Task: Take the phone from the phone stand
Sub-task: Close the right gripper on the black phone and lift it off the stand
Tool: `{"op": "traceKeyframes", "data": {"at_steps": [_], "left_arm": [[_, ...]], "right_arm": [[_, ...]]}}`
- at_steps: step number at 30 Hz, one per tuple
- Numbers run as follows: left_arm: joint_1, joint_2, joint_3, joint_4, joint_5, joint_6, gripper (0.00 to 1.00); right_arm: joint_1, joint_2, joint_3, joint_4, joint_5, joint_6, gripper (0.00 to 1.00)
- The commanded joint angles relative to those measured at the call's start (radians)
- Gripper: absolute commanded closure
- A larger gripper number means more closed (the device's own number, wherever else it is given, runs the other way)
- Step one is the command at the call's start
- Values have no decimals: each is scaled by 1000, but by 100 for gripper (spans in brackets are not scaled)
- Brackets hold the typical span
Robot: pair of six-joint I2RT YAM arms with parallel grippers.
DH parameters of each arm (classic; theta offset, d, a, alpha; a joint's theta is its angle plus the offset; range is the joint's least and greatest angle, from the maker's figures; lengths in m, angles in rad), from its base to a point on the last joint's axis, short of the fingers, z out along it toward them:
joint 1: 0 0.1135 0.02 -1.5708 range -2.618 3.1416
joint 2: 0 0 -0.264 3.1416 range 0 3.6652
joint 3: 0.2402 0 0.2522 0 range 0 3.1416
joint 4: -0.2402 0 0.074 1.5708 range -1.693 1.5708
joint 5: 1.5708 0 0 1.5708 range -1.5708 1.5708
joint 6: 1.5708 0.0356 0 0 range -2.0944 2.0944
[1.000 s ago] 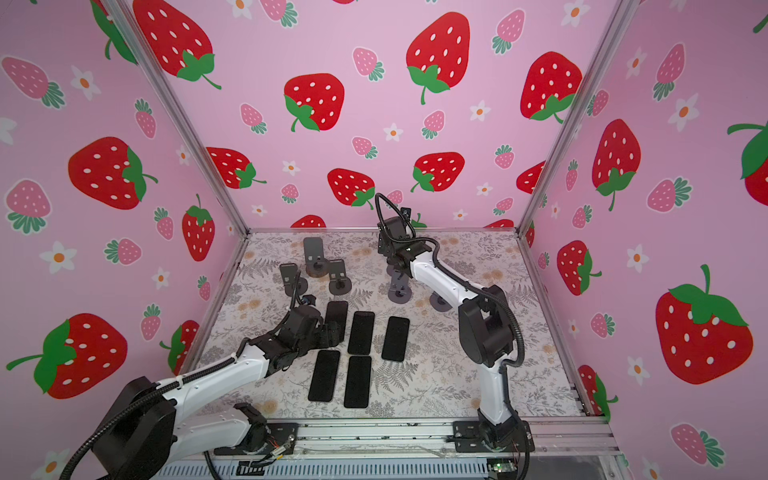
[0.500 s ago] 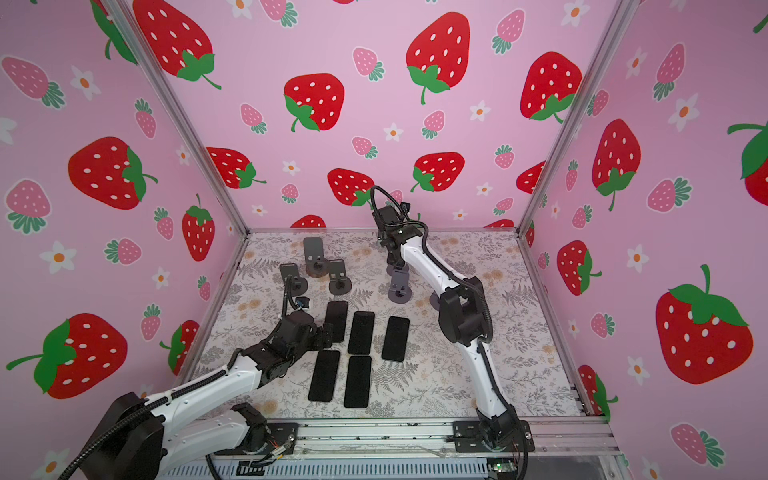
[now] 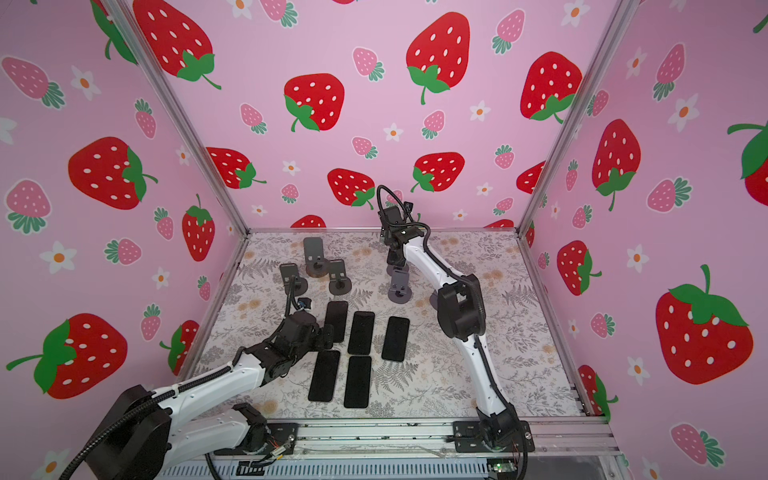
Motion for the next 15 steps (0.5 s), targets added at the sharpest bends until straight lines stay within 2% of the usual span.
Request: {"op": "traceKeyframes", "data": {"at_steps": [1, 8, 15], "left_arm": [[-1, -3, 0, 4, -40, -2, 11], [-3, -1, 0, 6, -43, 0, 11], [-3, 38, 15, 2, -39, 0, 11]], "right_arm": [[-11, 28, 33, 40, -11, -6, 0], [-15, 56, 50, 46, -5, -1, 1], [-17, 66, 51, 19, 45, 40, 11]]}}
